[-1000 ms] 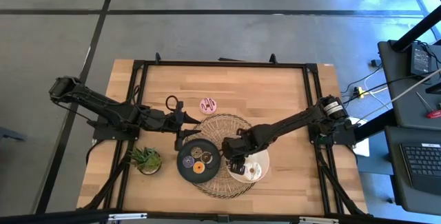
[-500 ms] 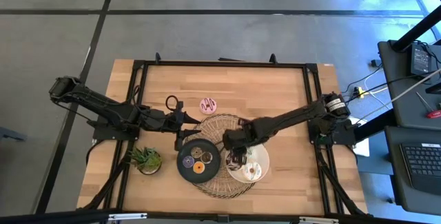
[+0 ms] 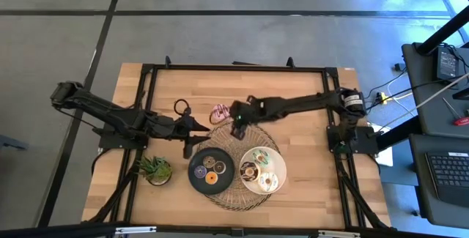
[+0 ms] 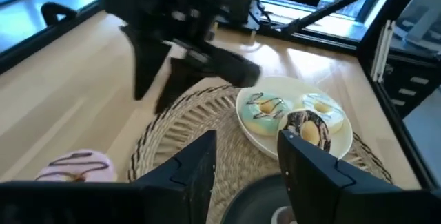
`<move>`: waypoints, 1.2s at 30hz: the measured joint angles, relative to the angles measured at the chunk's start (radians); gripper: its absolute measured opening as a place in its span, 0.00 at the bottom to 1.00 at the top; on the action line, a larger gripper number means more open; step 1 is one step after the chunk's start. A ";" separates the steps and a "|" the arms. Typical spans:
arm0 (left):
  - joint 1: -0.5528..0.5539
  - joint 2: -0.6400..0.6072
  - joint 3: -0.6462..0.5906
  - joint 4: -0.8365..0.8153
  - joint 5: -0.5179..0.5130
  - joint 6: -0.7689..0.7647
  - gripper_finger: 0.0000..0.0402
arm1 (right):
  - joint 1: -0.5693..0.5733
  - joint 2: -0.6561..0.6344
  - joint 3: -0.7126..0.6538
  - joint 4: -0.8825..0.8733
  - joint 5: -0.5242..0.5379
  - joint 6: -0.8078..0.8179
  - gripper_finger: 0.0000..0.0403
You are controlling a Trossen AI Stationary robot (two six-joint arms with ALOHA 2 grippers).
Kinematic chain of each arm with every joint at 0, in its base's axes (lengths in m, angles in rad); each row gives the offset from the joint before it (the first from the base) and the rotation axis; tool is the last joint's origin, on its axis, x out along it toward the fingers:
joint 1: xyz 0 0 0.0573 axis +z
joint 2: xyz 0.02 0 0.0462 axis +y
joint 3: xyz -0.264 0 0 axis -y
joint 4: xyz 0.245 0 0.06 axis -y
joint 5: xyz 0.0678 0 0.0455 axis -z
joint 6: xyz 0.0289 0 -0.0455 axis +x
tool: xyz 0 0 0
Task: Pick & Place donuts
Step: Put the large purple donut on the white plate
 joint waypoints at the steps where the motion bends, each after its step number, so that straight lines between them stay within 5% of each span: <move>1: 0.000 -0.012 0.000 -0.015 -0.001 -0.008 0.37 | -0.020 0.002 -0.008 0.038 -0.020 -0.009 0.36; 5: -0.004 -0.058 0.000 -0.076 -0.018 -0.044 0.37 | -0.091 0.032 -0.041 0.219 -0.140 -0.031 0.36; 10: -0.008 -0.065 0.000 -0.091 -0.023 -0.047 0.38 | -0.144 0.105 -0.054 0.401 -0.157 -0.069 0.36; 23: -0.008 -0.065 0.000 -0.105 -0.024 -0.039 0.38 | -0.206 0.213 -0.055 0.454 -0.164 -0.062 0.37; 36: -0.008 -0.065 0.000 -0.103 -0.024 -0.039 0.38 | -0.206 0.237 -0.054 0.459 -0.205 -0.064 0.64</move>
